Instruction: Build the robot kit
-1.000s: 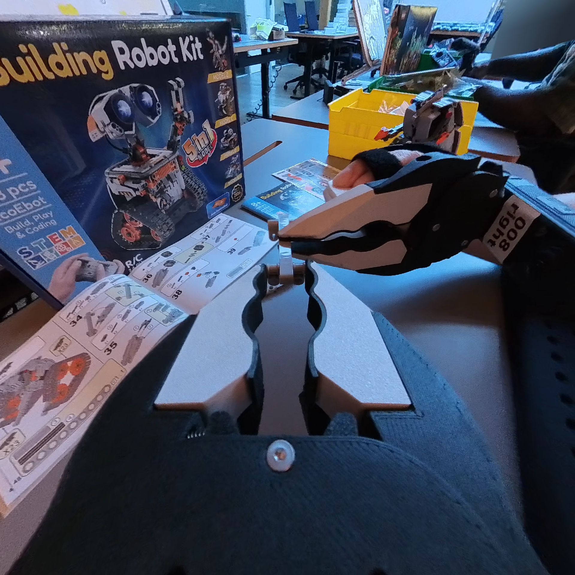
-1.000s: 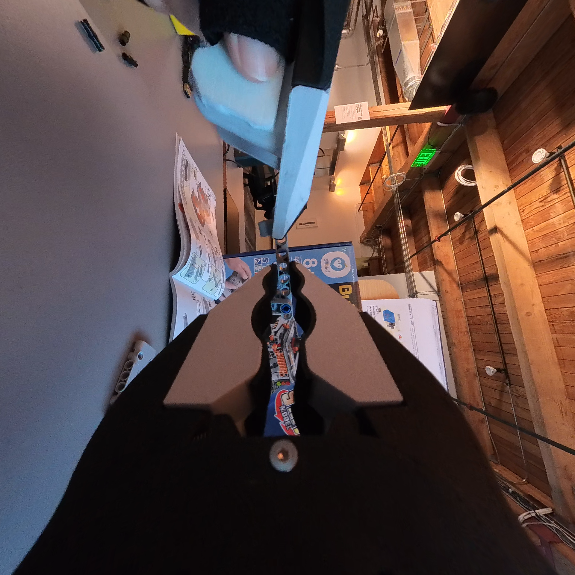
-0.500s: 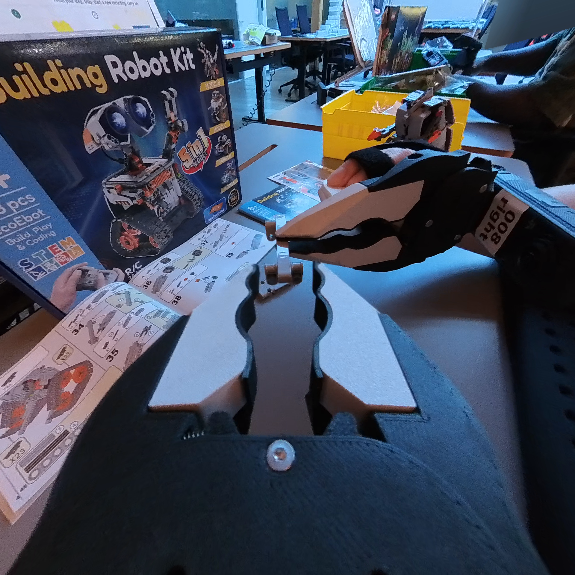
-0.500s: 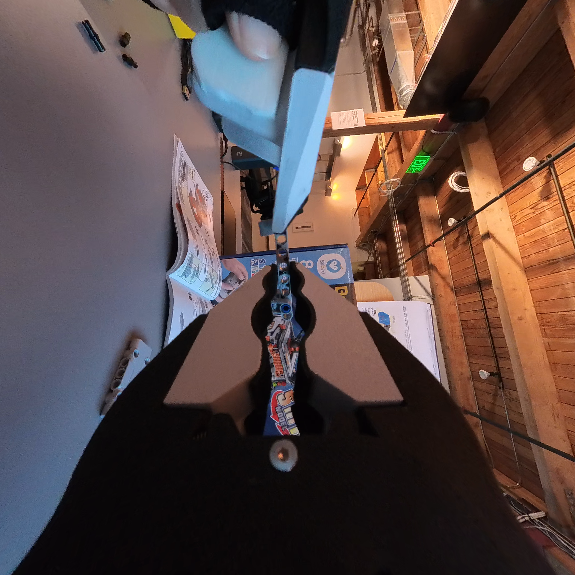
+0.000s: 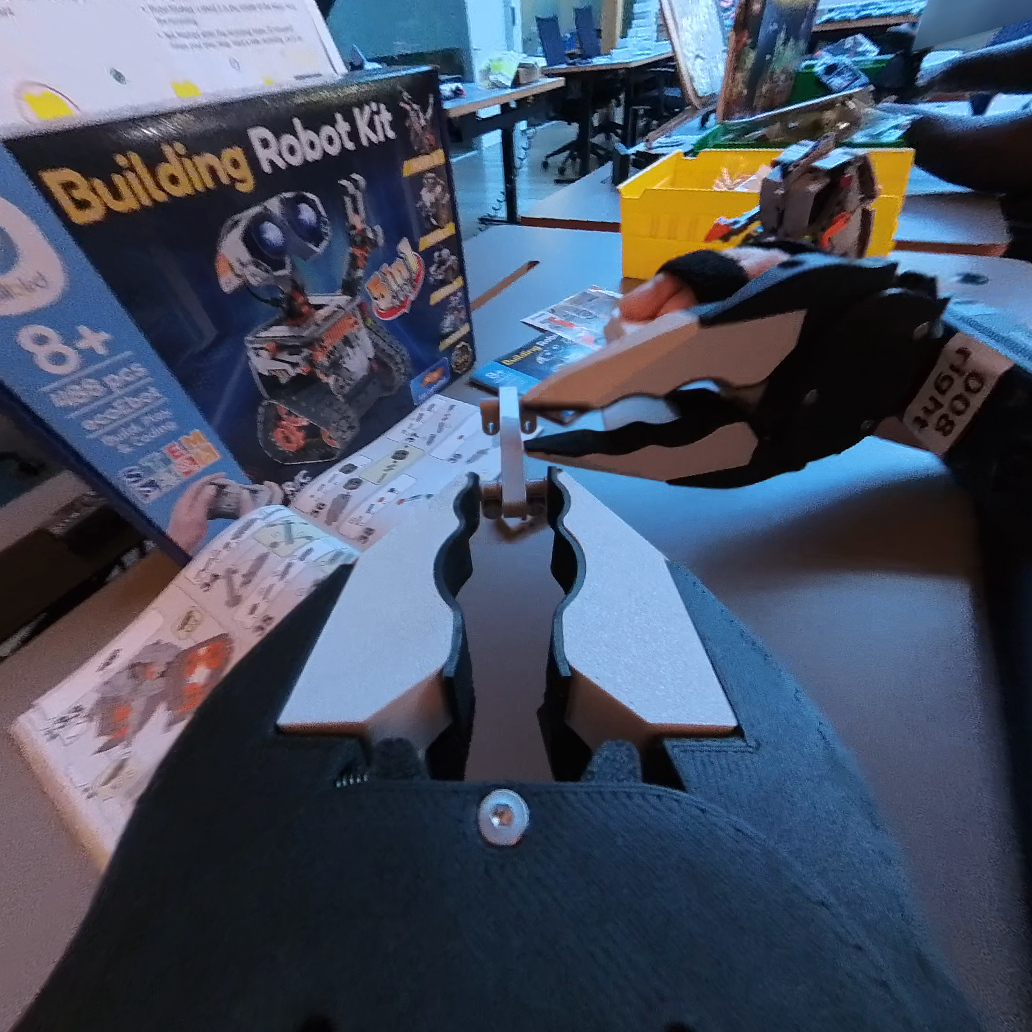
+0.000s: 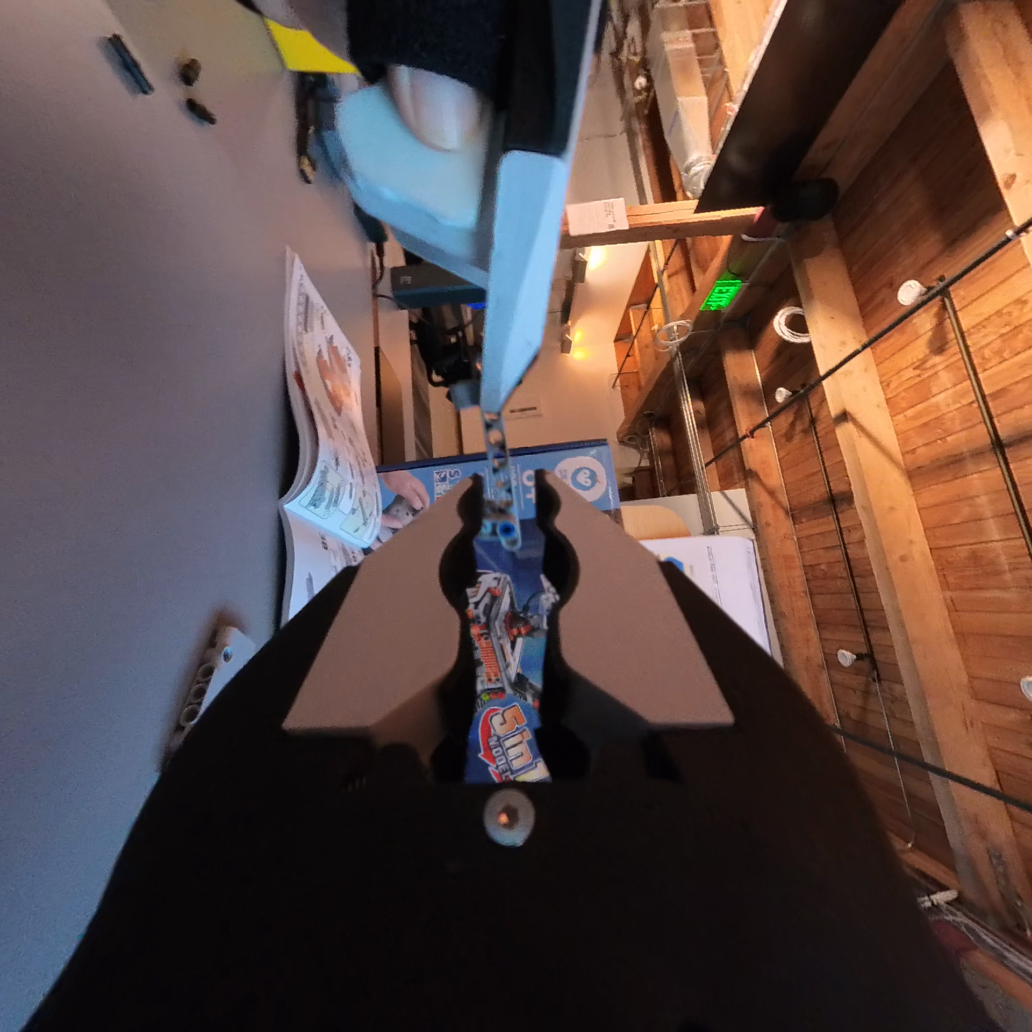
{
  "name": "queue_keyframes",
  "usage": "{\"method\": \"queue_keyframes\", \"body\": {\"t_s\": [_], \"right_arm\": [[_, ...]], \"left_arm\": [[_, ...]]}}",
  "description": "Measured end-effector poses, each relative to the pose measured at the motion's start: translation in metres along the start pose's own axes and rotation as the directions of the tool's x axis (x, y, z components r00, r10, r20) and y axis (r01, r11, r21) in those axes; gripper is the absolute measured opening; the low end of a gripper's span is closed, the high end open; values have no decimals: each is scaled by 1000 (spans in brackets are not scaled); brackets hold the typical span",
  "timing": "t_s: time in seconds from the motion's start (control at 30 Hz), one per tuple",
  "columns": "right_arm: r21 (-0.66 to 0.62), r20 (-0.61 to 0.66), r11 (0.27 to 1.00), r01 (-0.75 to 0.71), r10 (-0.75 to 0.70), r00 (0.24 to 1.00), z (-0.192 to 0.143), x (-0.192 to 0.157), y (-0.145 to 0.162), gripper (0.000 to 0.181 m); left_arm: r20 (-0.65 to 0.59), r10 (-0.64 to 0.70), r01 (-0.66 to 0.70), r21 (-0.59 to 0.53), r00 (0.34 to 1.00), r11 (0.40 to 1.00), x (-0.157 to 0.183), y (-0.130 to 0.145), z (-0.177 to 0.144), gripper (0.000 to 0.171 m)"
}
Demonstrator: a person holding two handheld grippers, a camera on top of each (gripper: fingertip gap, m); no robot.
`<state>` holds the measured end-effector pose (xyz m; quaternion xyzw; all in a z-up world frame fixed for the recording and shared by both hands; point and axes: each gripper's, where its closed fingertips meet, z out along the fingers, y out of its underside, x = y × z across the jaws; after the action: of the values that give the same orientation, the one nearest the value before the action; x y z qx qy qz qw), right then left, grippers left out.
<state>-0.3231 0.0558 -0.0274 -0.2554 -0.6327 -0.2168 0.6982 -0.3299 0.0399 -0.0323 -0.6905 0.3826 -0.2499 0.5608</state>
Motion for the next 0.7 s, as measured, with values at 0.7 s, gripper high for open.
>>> {"method": "queue_keyframes", "body": {"t_s": [0.7], "right_arm": [[-111, 220, 984, -137, 159, 962, -1, -59, 50, 21]], "left_arm": [[124, -208, 207, 16, 970, 978, -85, 40, -28, 22]]}}
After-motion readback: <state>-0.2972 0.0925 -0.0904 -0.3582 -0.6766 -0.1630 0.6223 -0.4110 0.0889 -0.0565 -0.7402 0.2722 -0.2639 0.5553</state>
